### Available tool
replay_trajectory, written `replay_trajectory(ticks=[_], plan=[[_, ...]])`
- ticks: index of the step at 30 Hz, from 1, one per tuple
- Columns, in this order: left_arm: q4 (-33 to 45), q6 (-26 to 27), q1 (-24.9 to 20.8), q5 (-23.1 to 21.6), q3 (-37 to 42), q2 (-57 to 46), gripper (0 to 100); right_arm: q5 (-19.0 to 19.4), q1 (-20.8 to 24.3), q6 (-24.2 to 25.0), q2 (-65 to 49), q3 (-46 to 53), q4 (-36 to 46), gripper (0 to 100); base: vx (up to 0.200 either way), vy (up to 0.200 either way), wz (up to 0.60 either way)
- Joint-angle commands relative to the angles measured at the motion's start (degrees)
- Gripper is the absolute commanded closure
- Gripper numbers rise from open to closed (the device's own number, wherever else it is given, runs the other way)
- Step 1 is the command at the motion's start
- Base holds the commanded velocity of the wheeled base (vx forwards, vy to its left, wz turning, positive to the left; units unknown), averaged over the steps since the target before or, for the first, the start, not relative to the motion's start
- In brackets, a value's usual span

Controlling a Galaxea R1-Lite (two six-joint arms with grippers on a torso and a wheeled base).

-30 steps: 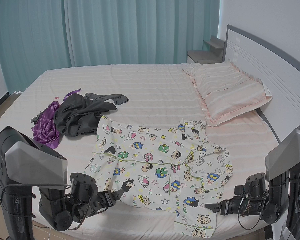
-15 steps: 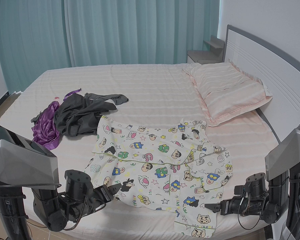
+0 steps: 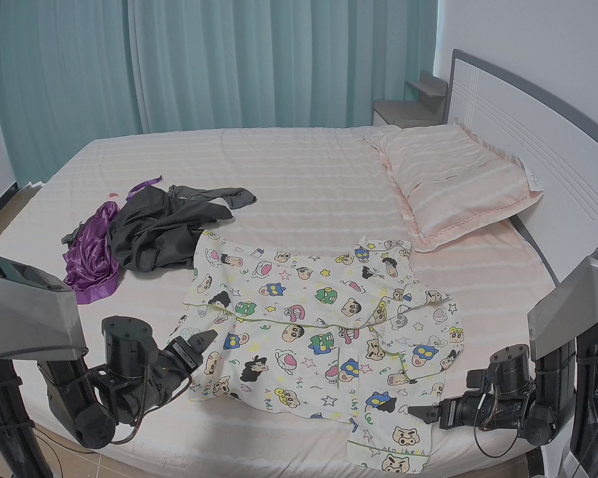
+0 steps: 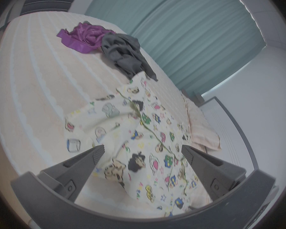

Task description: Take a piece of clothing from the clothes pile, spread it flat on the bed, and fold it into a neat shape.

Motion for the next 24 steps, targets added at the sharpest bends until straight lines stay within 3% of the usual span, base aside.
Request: replay_trajectory(ticks=[1, 4, 10, 24], plan=[[0.0, -0.1, 4.7, 0.5, -1.4, 0.6, 0, 0.1, 0.1, 0.0, 0.1, 0.1, -0.8, 0, 0.0, 0.0, 0.0], [0.0, -0.1, 8.0, 3.2, -3.4, 5.7, 0, 0.1, 0.2, 0.0, 0.2, 0.1, -0.8, 0, 0.0, 0.0, 0.0], [0.2, -0.1, 10.3, 6.3, -7.5, 10.8, 0, 0.1, 0.2, 0.0, 0.5, 0.1, -0.8, 0, 0.0, 0.0, 0.0], [1.1, -0.4, 9.7, 6.1, -13.1, 13.7, 0, 0.1, 0.2, 0.0, 0.6, 0.0, -0.8, 0, 0.0, 0.0, 0.0]])
